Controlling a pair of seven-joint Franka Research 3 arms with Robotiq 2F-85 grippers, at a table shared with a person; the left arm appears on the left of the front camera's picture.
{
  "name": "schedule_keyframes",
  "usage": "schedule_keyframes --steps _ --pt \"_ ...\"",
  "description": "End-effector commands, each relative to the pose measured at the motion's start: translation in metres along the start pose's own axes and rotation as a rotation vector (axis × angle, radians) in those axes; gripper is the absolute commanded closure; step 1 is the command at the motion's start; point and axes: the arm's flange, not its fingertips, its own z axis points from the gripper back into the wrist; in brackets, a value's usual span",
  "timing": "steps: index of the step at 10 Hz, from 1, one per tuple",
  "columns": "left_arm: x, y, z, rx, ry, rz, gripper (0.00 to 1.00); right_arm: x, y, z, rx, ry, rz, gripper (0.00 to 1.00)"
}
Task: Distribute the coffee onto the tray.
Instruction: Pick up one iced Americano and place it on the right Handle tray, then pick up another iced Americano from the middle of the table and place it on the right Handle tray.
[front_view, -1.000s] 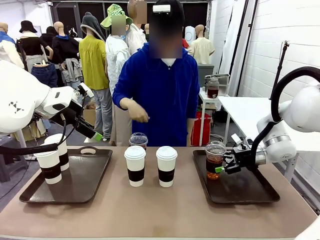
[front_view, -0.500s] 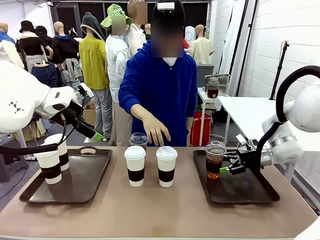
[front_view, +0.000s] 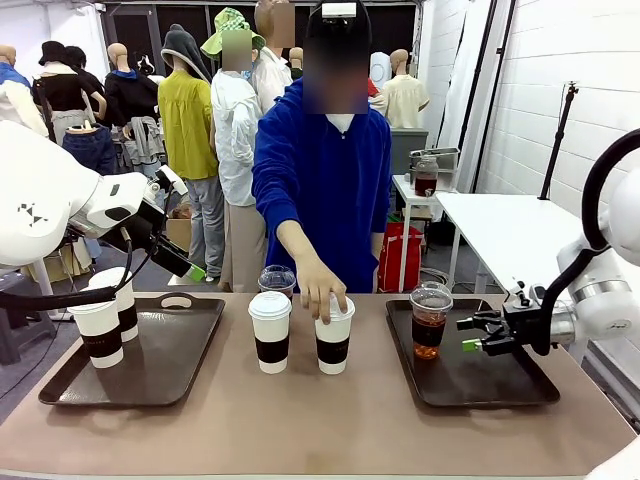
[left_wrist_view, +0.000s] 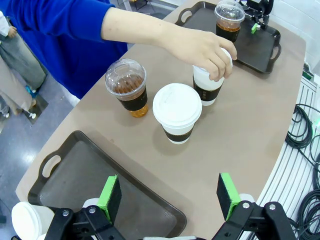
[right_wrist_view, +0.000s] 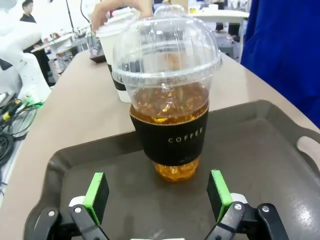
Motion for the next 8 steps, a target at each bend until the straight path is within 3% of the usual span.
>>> schedule_keyframes --steps 1,8 --pt "-0.0007 0.0016 0.0005 -0.003 -0.003 0.002 0.00 0.0021 0.0108 0.0007 -0.043 -0.020 0.002 0.00" --pt "-0.0007 0.0016 0.0005 -0.003 -0.003 0.002 0.00 -0.0011 0.0030 0.0049 -0.012 -0.003 -0.006 0.00"
